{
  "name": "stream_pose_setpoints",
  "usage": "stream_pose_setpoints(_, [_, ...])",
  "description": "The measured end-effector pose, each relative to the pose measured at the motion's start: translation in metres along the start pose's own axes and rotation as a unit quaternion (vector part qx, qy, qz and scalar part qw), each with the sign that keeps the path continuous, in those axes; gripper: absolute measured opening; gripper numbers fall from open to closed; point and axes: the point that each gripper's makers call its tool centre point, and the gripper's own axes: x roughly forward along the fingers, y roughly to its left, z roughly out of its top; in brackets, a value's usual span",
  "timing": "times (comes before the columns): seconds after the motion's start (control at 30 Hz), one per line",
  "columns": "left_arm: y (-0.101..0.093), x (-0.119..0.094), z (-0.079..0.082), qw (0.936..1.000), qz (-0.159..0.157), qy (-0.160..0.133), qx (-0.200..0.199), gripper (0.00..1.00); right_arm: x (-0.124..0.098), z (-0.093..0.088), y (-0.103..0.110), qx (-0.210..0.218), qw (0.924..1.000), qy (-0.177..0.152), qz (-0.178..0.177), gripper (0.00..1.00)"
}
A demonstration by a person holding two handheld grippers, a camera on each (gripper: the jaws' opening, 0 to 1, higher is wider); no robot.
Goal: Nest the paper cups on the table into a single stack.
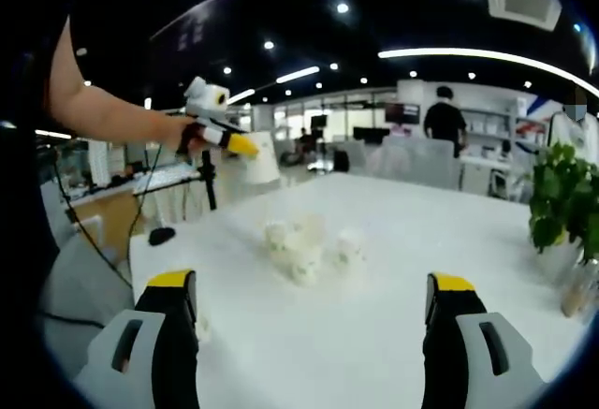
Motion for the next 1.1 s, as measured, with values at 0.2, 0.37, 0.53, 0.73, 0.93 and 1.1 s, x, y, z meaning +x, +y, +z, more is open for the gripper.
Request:
stream_pose_setpoints(0.2, [-0.002,0.000,0.005,1.0000,-0.003,-0.002,0.009,0.37,-0.001,0.004,0.000,-0.004,1.0000,-0.002,0.000,1.00])
stream_pose_setpoints(0.37, [-0.007,0.000,0.010,0.9999,-0.007,-0.004,0.013,0.37,-0.002,0.008,0.001,-0.007,1.0000,-0.005,0.001,1.00])
stream_pose_setpoints(0.53, [-0.016,-0.004,0.015,0.9995,-0.015,-0.011,0.026,0.37,-0.002,0.010,0.004,-0.014,0.9999,-0.006,0.005,1.00])
stream_pose_setpoints(0.73, [-0.026,-0.007,0.020,0.9992,-0.023,-0.017,0.027,0.38,-0.004,0.013,0.003,-0.017,0.9998,-0.007,0.008,1.00])
stream_pose_setpoints(0.93, [-0.041,-0.013,0.028,0.9985,-0.035,-0.027,0.031,0.37,-0.003,0.024,0.006,-0.018,0.9996,-0.019,0.012,1.00])
stream_pose_setpoints(1.1, [-0.060,-0.020,0.041,0.9967,-0.052,-0.049,0.040,0.37,-0.001,0.032,0.012,-0.024,0.9991,-0.026,0.021,1.00])
